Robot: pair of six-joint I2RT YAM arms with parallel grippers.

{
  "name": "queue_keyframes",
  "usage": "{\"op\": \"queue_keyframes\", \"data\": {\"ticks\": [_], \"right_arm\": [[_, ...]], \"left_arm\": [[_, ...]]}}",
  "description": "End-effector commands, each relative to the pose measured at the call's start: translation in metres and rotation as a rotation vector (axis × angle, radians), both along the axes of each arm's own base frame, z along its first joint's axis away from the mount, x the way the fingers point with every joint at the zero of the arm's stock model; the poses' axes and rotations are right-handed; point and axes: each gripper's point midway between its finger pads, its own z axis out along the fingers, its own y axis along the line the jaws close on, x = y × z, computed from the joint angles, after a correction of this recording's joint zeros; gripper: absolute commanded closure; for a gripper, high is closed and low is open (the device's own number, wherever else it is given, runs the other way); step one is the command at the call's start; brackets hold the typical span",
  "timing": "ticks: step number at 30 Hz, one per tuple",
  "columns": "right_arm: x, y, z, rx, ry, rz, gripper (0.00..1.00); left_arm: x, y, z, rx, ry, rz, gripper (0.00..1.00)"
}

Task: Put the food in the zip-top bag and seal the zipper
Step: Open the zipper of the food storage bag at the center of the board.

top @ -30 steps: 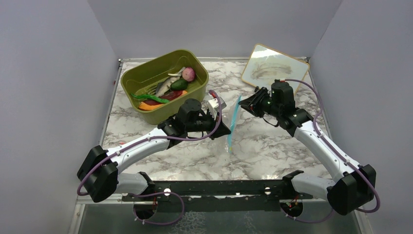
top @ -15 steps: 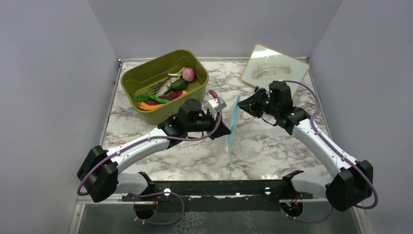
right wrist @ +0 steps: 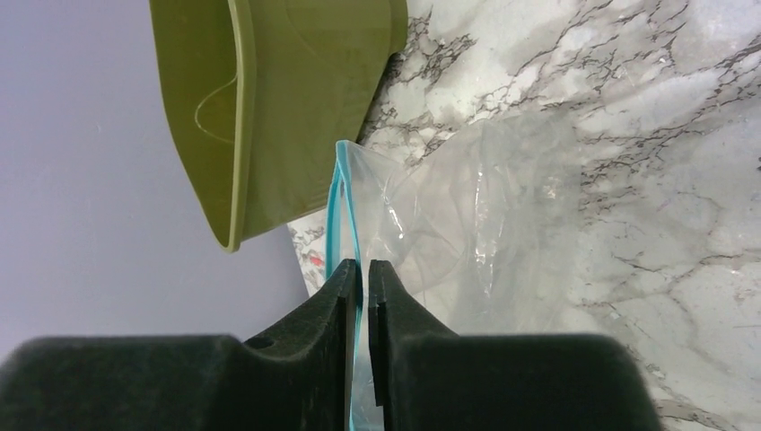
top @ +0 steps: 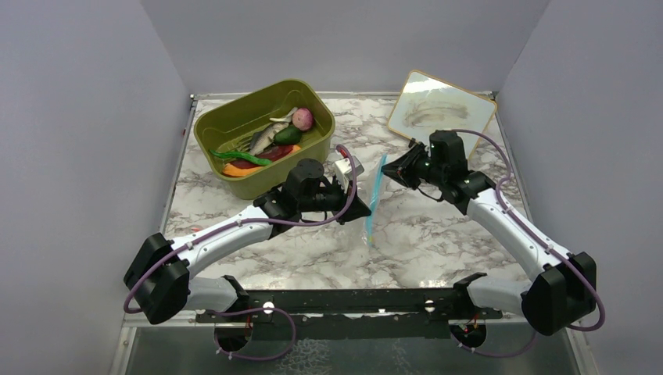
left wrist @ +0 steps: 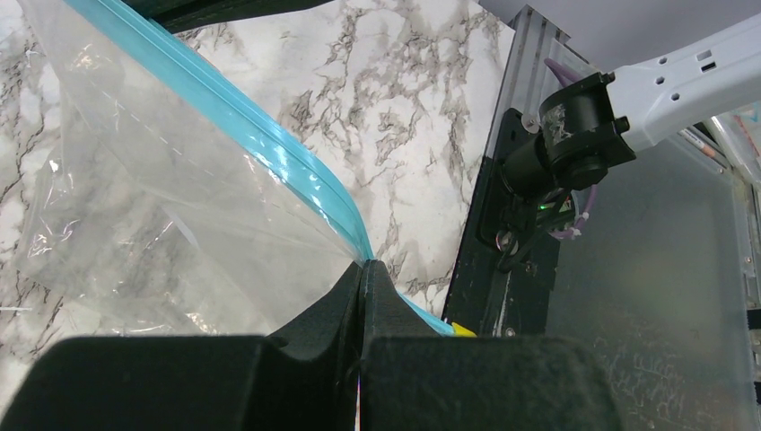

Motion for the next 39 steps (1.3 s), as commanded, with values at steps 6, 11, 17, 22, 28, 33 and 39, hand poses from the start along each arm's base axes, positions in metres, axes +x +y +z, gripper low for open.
{"op": "queue_keyframes", "data": {"ticks": [6,11,17,22,28,33,39], "right_arm": [[0.007,-0.007,0.022,-0.071,-0.178,0.039,0.99],[-0.005,-0.006,0.049,-0.061,-0.321,0.102,0.99],[-0.028,0.008,0.068,0.021,-0.377,0.219,0.99],[-0.033,0.005,0.082,0.028,-0.400,0.211,0.99],[-0.036,0.003,0.088,0.036,-0.400,0.200,0.99],[-0.038,0.003,0.088,0.048,-0.396,0.197,0.99],[-0.039,0.003,0.088,0.053,-0.397,0.199,0.99]], "left_arm": [[0.008,0.001,0.016,0.004,-0.042,0.039,0.91],[0.020,0.011,0.021,0.050,-0.029,0.147,0.51],[0.025,0.004,0.054,-0.037,-0.027,0.171,0.27],[0.032,-0.005,0.073,-0.086,-0.042,0.176,0.15],[0.040,-0.016,0.074,-0.104,-0.030,0.177,0.14],[0.045,-0.023,0.067,-0.095,-0.017,0.174,0.23],[0.047,-0.029,0.061,-0.101,0.006,0.167,0.28]]}}
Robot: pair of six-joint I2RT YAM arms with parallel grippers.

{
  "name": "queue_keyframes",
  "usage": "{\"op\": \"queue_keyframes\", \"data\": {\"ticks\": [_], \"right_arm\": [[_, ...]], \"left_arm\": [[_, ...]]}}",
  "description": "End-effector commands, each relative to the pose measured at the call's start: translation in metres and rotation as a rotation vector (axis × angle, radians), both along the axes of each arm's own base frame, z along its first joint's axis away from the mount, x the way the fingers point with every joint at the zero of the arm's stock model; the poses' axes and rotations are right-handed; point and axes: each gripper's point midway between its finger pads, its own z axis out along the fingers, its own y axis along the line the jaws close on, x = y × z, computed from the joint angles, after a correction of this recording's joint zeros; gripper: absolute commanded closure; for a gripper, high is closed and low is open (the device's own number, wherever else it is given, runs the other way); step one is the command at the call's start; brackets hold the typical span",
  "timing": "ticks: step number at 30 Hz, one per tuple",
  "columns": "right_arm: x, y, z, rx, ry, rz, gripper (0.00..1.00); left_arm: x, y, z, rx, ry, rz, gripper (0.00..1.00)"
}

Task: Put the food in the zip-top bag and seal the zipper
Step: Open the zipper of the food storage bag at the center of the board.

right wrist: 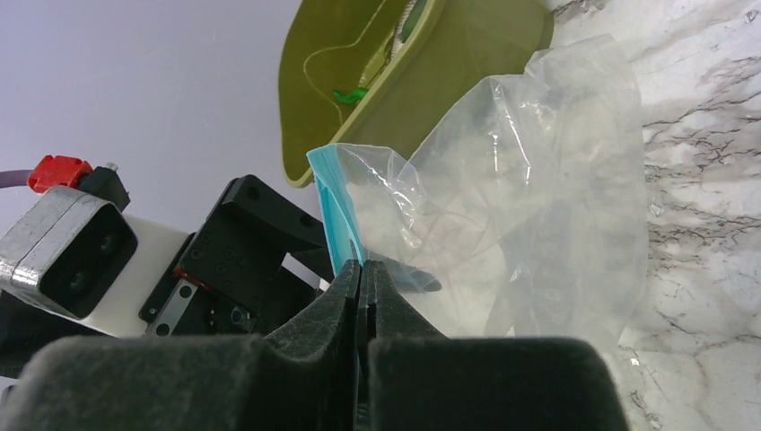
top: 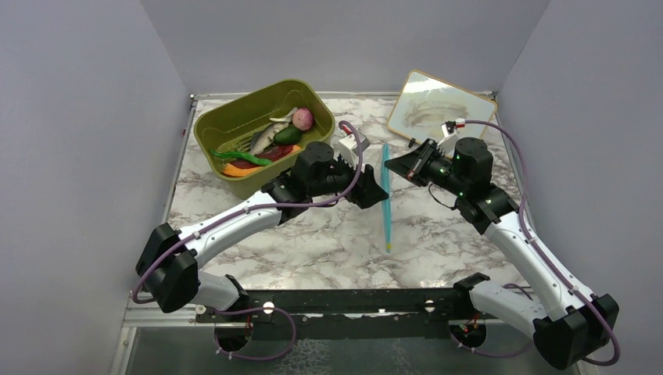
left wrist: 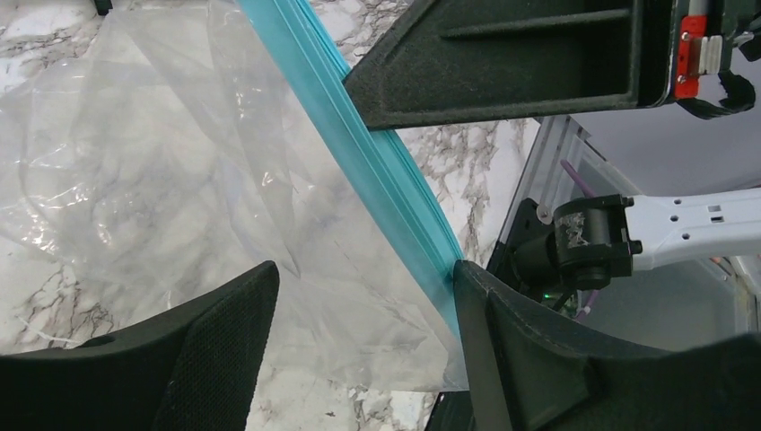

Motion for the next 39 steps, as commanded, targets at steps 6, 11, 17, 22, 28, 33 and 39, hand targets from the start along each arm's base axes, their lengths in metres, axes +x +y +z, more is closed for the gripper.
{"op": "queue_keyframes", "data": {"ticks": [6,11,17,22,28,33,39], "right_arm": [[-0.005,-0.002,0.006,-0.008,-0.039,0.015,0.99],[0.000,-0.015,-0.006,-0.130,-0.076,-0.021,0.99],[0.005,-0.037,-0.031,-0.330,-0.096,-0.053,0.99],[0.011,-0.054,-0.043,-0.454,-0.100,-0.097,0.99],[0.016,-0.076,-0.042,-0.560,-0.111,-0.165,0.98],[-0.011,-0.035,-0.031,-0.374,-0.128,0.033,0.71],[-0.037,-0.015,-0.043,-0.189,-0.026,0.113,0.55]], "left_arm": [[0.001,-0.012,0.019,-0.080,-0.013,-0.020,0.64],[0.000,-0.004,0.016,-0.068,-0.023,0.004,0.99],[-0.003,0.008,0.013,-0.040,-0.049,0.028,1.00],[-0.005,0.015,0.010,-0.024,-0.053,0.042,1.00],[-0.006,0.020,0.003,-0.011,-0.048,0.055,1.00],[-0.002,0.017,-0.004,0.008,-0.029,0.061,1.00],[0.000,0.014,-0.005,0.004,-0.024,0.065,1.00]]}}
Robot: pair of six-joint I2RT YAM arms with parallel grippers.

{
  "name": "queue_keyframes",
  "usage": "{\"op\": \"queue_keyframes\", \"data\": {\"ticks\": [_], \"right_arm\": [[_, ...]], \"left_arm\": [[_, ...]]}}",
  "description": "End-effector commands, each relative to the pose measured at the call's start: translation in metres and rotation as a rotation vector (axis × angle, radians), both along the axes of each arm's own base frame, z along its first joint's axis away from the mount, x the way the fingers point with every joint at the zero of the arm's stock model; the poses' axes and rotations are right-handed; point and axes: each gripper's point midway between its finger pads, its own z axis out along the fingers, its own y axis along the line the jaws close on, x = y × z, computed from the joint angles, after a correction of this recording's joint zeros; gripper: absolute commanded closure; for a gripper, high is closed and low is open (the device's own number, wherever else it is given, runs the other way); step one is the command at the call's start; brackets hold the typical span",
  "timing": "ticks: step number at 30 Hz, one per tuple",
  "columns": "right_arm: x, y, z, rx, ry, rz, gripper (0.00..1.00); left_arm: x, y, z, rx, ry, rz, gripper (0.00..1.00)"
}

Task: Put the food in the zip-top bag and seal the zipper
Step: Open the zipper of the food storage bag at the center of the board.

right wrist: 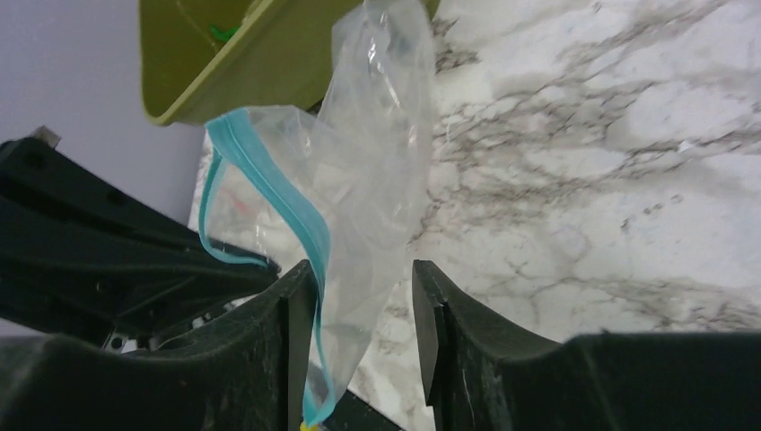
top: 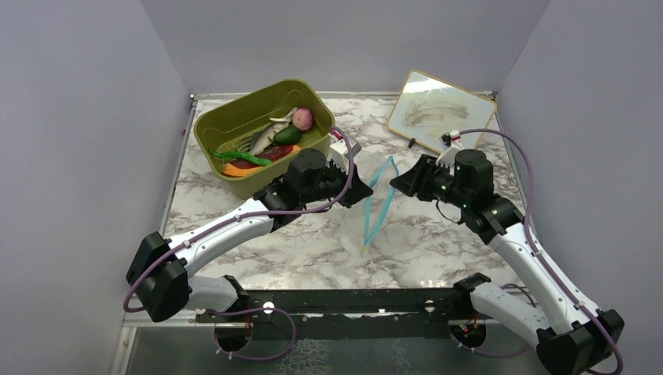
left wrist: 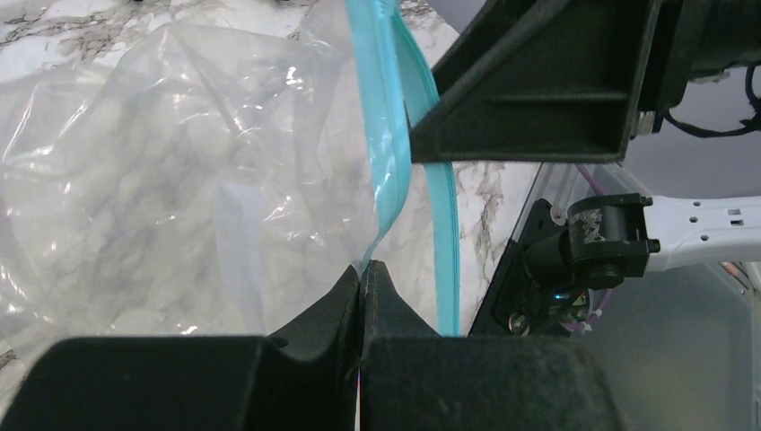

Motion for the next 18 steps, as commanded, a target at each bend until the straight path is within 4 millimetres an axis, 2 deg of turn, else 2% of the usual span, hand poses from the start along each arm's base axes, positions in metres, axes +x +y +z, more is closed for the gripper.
{"op": "queue_keyframes", "data": {"ticks": [1,12,16,18], "right_arm": [[-0.023,0.020,0.000,0.162,0.073,0.084,0.54],[-0.030,0.022,-0.026,0.184,0.152,0.084,0.53],[-0.031,0.021,-0.038,0.186,0.167,0.074,0.57],[-0.030,0.018,-0.045,0.165,0.173,0.057,0.63]], "left_arm": [[0.005,-0.003,0.000,-0.001,-0.013,0.014,1.00],[0.009,-0.007,0.002,-0.016,0.000,0.026,1.00],[0.010,-0.009,0.000,-0.035,0.020,0.040,1.00],[0.010,-0.010,0.002,-0.055,0.027,0.042,1.00]]}}
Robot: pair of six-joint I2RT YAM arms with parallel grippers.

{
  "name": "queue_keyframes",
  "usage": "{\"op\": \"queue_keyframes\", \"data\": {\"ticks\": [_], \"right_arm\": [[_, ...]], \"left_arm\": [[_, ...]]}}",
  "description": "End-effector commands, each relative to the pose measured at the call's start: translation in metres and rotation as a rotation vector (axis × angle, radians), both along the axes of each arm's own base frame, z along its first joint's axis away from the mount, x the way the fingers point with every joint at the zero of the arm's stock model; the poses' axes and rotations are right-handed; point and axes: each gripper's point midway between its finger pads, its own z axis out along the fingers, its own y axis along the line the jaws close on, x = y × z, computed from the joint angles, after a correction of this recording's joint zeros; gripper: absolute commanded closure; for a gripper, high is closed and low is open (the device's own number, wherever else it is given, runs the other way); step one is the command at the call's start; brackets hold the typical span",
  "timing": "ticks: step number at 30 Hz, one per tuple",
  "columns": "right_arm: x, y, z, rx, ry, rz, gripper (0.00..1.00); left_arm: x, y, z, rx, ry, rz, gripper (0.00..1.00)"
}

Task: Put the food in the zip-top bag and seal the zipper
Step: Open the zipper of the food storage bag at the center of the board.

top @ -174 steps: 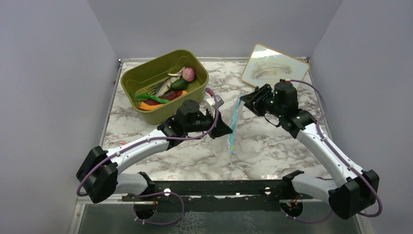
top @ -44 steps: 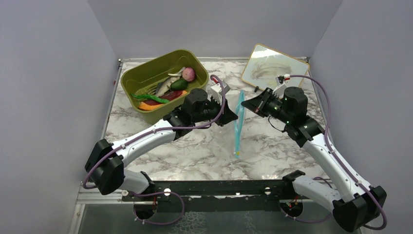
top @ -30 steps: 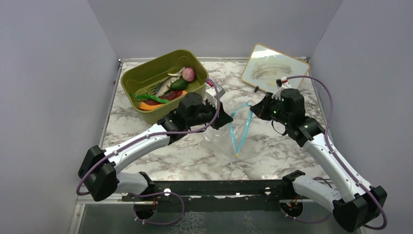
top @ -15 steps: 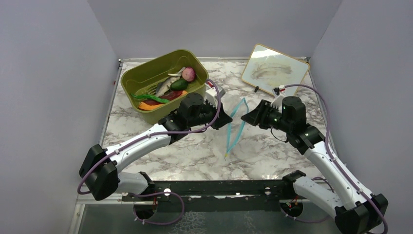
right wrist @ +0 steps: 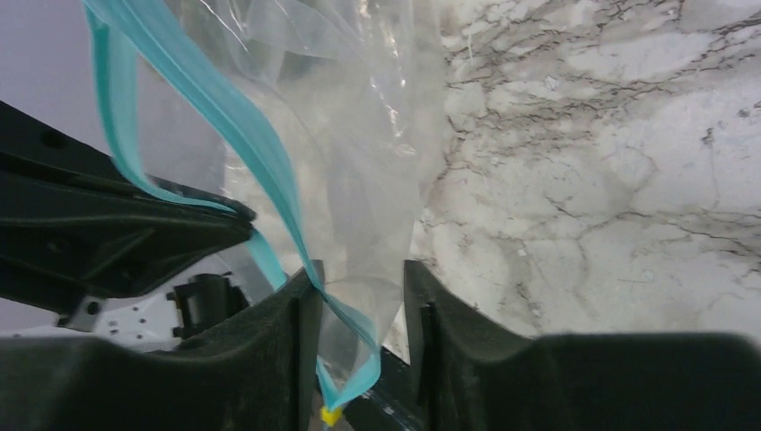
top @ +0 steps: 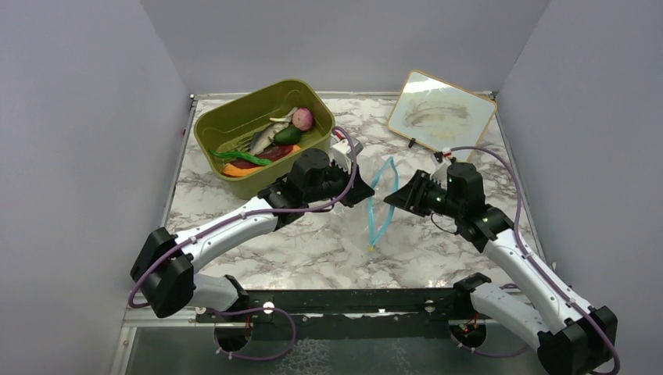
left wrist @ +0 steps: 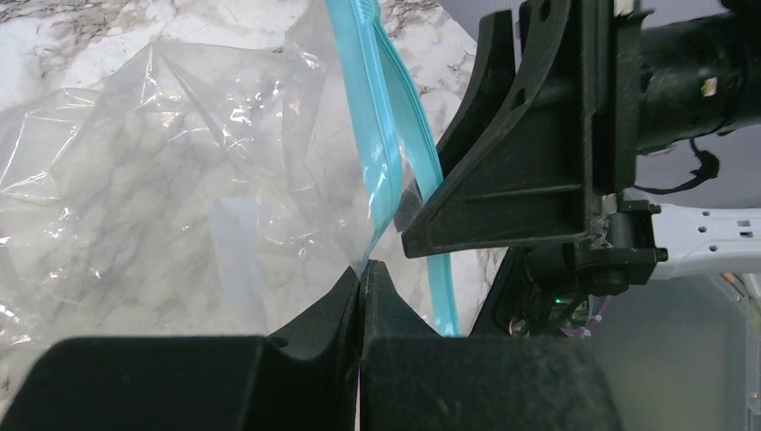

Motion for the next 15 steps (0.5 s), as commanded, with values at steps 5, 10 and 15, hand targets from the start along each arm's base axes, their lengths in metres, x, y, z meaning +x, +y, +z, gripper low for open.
{"op": "queue_keyframes", "data": {"ticks": [5,10,15], "right_arm": [[0.015,-0.029,-0.016,-0.144,-0.035,-0.137,0.99],[0.026,-0.063,-0.008,-0.281,-0.084,-0.276,0.99],[0.033,-0.080,0.004,-0.355,-0.124,-0.340,0.99]], "left_arm": [[0.004,-0.003,0.017,-0.081,-0.010,0.036,1.00],[0.010,0.014,0.021,-0.038,-0.021,0.090,1.00],[0.013,0.028,0.032,-0.089,-0.003,0.099,1.00]]}}
